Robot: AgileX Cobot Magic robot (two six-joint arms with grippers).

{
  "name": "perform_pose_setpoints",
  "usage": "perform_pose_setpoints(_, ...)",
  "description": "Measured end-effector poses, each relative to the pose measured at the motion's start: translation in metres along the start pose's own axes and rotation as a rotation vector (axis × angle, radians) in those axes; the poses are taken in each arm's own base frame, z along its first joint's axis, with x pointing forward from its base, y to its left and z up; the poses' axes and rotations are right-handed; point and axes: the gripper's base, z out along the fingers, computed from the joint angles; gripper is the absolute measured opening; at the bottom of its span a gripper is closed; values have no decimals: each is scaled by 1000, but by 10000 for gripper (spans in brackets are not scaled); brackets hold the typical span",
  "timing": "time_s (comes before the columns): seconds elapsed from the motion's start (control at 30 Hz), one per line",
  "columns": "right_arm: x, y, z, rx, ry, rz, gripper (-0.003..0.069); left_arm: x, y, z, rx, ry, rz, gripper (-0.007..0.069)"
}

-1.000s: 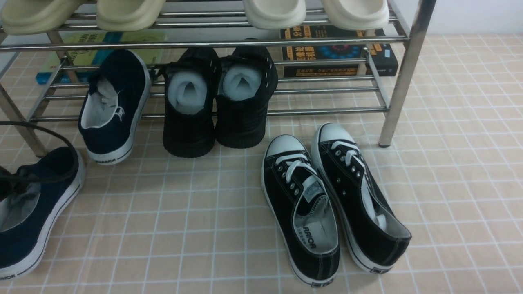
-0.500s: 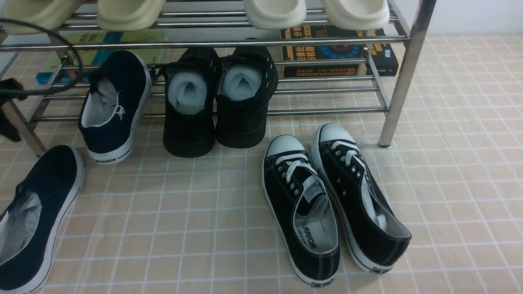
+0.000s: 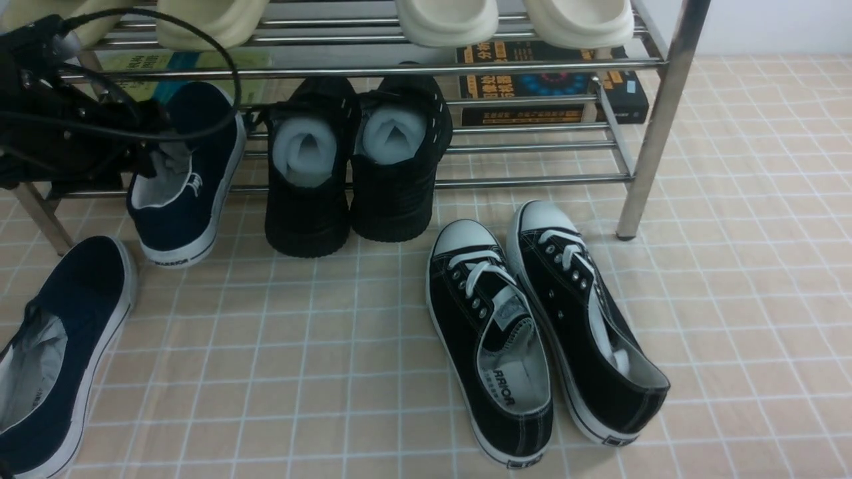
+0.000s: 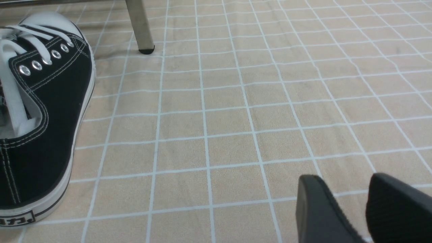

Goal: Take the shoes off the shelf from the light coffee tablecloth by hand.
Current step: 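Grasp the leftmost shoe on the bottom shelf of the shoe rack with the left gripper, then set the held shoe down on the floor in front of the rack with the left gripper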

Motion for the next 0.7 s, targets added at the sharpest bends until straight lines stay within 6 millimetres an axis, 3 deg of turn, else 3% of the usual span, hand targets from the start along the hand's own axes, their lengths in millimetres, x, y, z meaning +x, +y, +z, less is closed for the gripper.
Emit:
perform_pose_setpoints(0.07,0,0,0,0,0,0,239,3,4,21,-10,14,-6,302)
perform_pose_setpoints(0.2,0,0,0,0,0,0,239,8,8,40,-20,48,-17,269)
perform_pose_setpoints(0.3,0,0,0,0,0,0,239,10,8,43,-20,59,-21,181)
perform_pose_setpoints(0.37,0,0,0,0,0,0,239,10,8,41,-19,70,-22,83)
perform_pose_setpoints(0.4,0,0,0,0,0,0,239,11,7,40,-19,72,-22,74)
perform_pose_setpoints(0.47,0,0,0,0,0,0,239,12,5,29,-15,106,-22,29)
perform_pose_setpoints(0.63,0,0,0,0,0,0,239,19,0,-10,-9,206,-17,24)
perform_pose_setpoints(0.7,0,0,0,0,0,0,239,25,-2,-34,-7,237,-21,24)
